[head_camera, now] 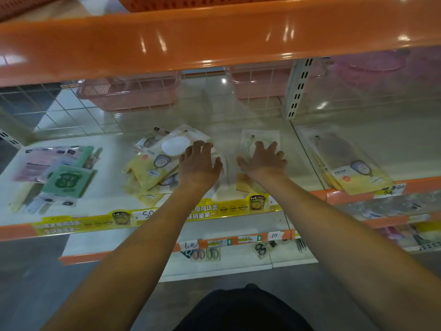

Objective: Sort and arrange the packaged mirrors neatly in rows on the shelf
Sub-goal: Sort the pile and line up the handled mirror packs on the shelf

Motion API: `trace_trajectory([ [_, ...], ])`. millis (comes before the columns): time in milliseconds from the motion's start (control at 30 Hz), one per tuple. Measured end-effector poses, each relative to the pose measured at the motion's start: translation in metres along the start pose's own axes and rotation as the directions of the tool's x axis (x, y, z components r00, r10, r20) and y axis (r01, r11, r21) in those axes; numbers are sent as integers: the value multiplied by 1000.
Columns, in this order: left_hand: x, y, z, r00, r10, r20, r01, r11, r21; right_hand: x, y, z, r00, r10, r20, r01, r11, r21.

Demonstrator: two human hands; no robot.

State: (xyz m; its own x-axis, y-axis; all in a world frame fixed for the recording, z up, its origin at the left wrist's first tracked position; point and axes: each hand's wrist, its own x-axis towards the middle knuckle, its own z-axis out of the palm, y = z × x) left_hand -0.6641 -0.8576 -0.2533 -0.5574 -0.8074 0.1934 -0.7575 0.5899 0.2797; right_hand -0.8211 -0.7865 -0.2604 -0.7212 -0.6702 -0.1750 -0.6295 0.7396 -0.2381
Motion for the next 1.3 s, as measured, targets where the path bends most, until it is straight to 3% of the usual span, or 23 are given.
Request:
trace_trajectory([
  [233, 4, -7, 4, 1000, -10, 28, 10, 1000, -1, -1, -1, 18, 1000, 10, -20, -10, 1000, -6],
  [600, 6, -5, 4, 1000, 5, -19, -6, 999, -48, 6, 8, 5, 957, -289, -26, 289, 945, 152],
  [800, 5, -7, 3, 1000, -16, -18, 15, 999, -47, 9, 4, 7, 988, -145, 57, 138, 984, 113],
  [967, 5, -8, 4, 1000, -11, -25, 10, 999, -48, 7, 1, 0, 990, -139, 3, 139, 989, 49],
  [1300, 5, -3, 4, 1000, -13, -15, 12, 999, -51, 8, 3, -11, 991, -124, 56, 127, 991, -44],
])
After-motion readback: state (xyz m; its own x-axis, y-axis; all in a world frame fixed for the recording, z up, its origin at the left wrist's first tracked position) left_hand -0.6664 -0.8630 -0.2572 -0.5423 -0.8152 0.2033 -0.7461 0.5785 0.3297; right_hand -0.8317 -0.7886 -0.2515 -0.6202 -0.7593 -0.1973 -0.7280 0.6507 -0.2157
